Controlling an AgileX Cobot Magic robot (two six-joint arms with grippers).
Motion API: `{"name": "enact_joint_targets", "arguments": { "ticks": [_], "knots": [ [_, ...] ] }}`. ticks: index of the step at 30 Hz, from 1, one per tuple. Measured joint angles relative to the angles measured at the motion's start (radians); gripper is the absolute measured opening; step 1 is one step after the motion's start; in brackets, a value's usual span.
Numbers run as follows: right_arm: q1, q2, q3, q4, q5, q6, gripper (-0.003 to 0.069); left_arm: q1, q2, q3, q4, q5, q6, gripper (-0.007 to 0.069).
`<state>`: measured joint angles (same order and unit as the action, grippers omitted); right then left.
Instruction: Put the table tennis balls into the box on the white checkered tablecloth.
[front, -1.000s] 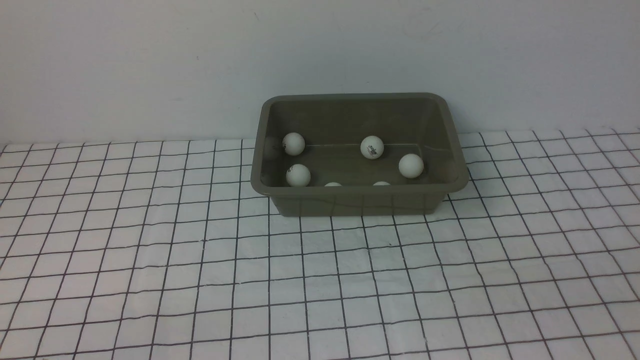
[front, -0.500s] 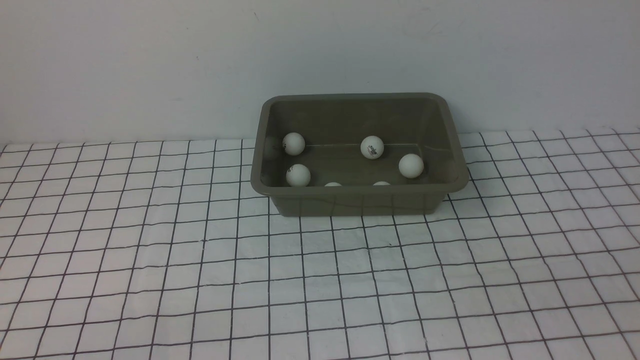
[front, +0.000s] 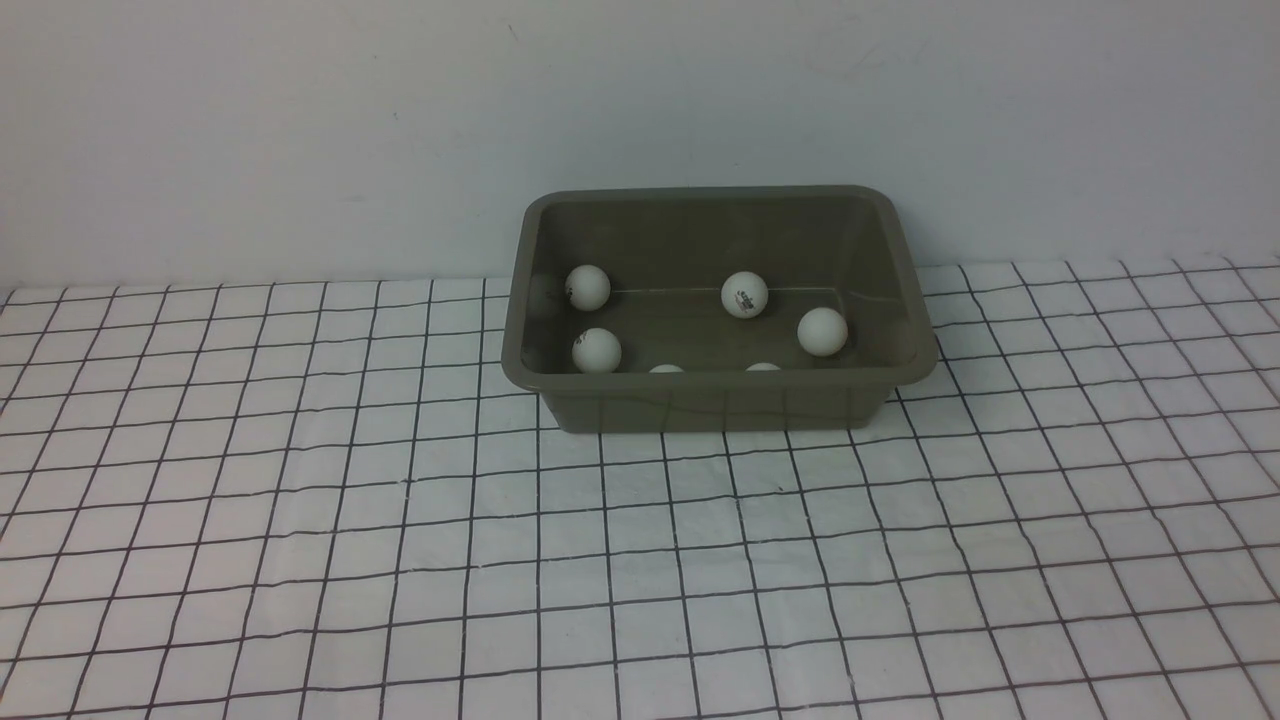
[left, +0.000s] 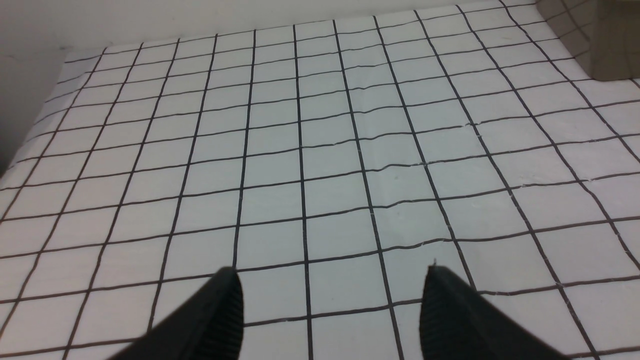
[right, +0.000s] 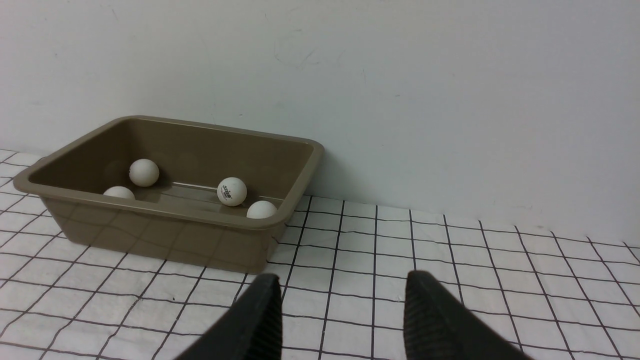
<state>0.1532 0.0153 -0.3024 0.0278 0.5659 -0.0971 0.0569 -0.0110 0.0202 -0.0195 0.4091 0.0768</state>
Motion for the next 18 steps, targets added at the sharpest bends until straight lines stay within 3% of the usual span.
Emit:
{"name": "enact_joint_targets", "arguments": {
  "ticks": [9,18],
  "knots": [
    [0.000,0.000,0.007,-0.017,-0.033,-0.007,0.0316,0.000,0.000,0.000,0.000,0.000,0.000,0.0429],
    [0.000,0.035,0.236,-0.019,-0.345,-0.004,0.0316,0.000,0.000,0.000,0.000,0.000,0.000,0.0429]
  ]
}}
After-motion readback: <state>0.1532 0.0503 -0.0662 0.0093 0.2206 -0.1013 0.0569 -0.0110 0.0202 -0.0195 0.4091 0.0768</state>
